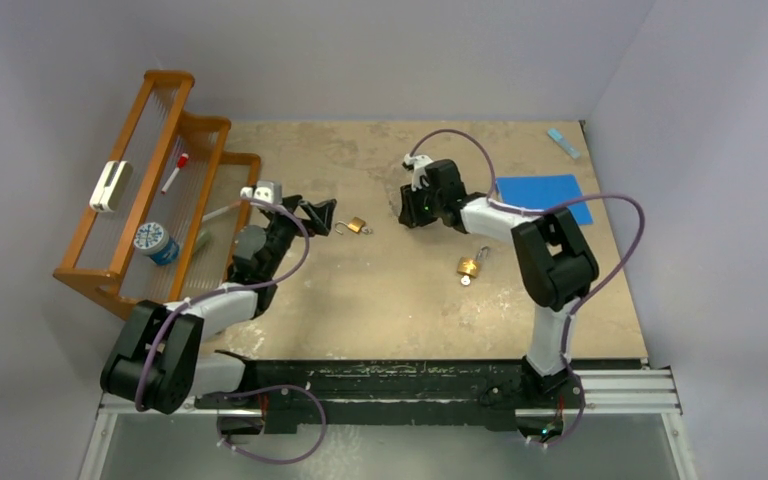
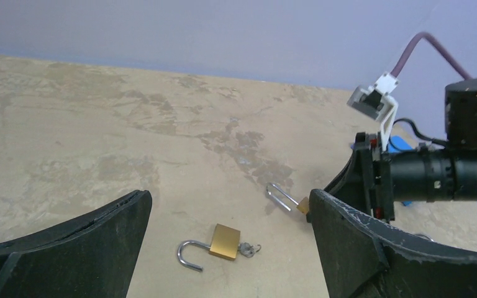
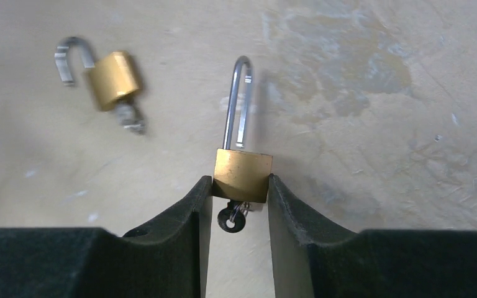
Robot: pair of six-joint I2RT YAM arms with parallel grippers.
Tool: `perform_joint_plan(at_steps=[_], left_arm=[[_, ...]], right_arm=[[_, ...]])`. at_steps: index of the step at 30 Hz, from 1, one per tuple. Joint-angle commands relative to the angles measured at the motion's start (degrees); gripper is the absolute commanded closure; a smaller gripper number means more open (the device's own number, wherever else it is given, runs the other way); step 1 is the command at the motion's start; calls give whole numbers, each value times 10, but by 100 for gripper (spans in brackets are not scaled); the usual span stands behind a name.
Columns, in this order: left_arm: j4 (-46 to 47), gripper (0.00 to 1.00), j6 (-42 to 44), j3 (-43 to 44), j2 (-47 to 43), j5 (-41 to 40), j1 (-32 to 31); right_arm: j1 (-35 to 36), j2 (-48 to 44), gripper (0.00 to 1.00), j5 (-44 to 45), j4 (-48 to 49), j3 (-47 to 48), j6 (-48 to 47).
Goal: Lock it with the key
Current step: Pick up the lock from the center of the board, then lock the lock.
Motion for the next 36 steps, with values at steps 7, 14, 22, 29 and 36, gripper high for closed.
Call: perform_joint_plan(at_steps=[7, 14, 22, 29, 36], left_arm=[[23, 1, -16, 37, -23, 164, 4], [44, 1, -60, 58, -31, 357, 13], [68, 1, -88, 76, 13, 501, 13], [215, 6, -191, 68, 53, 577, 13], [289, 25, -245, 69, 81, 590, 11]], right_arm=[[9, -175, 100, -302, -71, -32, -2], [8, -237, 100, -408, -137, -58, -31], [8, -277, 100, -439, -148, -60, -30], [4, -316, 100, -457, -156, -56, -27], [3, -320, 100, -457, -151, -59, -28]])
